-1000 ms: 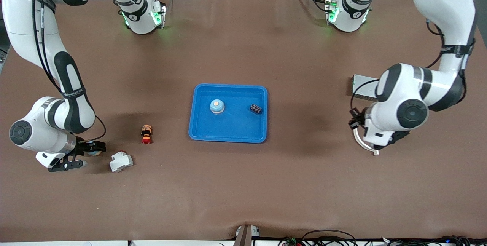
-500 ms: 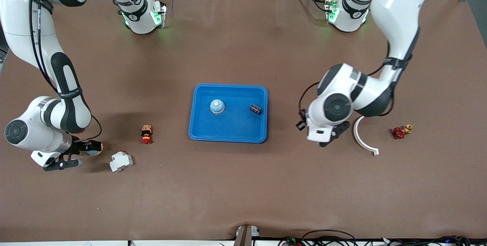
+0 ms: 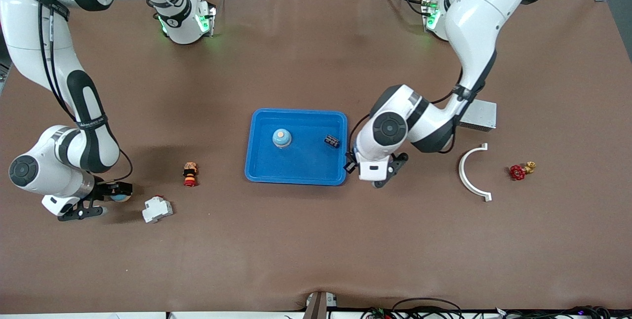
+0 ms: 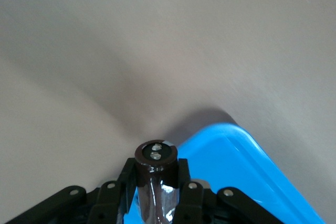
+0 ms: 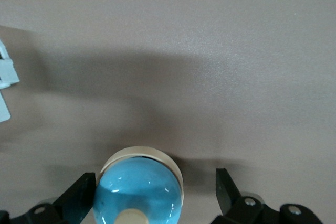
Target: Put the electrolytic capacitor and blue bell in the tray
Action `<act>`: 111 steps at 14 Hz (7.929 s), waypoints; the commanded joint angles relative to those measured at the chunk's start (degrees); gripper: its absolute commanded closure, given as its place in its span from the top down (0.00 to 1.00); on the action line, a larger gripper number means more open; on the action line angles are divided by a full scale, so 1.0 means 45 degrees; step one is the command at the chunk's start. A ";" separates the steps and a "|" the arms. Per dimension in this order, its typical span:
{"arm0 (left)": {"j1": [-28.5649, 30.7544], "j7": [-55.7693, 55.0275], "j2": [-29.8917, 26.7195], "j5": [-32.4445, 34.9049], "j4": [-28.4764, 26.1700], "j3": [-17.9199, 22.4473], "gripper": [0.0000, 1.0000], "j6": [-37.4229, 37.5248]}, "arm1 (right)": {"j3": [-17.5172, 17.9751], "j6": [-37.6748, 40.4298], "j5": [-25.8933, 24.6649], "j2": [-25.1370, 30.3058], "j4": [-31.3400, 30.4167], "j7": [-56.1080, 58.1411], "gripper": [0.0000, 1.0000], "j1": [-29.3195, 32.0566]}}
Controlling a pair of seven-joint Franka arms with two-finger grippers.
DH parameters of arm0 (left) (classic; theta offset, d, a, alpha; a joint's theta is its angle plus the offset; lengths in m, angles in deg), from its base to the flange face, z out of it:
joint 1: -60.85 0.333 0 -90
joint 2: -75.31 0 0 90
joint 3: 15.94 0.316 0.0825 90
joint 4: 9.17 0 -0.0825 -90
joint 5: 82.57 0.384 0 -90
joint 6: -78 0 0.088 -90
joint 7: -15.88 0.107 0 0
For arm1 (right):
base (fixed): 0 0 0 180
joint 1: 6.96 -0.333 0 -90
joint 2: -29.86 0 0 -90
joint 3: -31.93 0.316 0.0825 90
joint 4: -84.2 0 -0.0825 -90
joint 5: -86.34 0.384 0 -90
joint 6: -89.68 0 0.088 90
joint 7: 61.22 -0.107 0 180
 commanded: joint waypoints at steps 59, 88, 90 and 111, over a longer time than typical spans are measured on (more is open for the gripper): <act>0.8062 1.8171 -0.6766 0.0460 0.0993 0.0273 1.00 0.7390 | 0.0680 -0.4784 0.1889 0.1562 -0.3275 -1.9472 0.00 -0.9776; 0.4410 1.9072 -1.0497 -0.1864 -0.1468 0.5742 1.00 0.8055 | 0.0291 0.3082 0.1325 0.4293 -0.1439 -1.2507 1.00 -0.6633; 0.4449 1.9071 -1.0478 -0.1864 -0.1526 0.5761 1.00 0.8055 | 0.0114 0.3961 0.0721 0.4782 -0.1399 -1.1527 1.00 -0.6203; 0.4449 1.9267 -1.0477 -0.1903 -0.1468 0.5742 1.00 0.8055 | -0.0003 0.8848 -0.1490 0.9372 -0.0266 -0.5722 1.00 -0.2530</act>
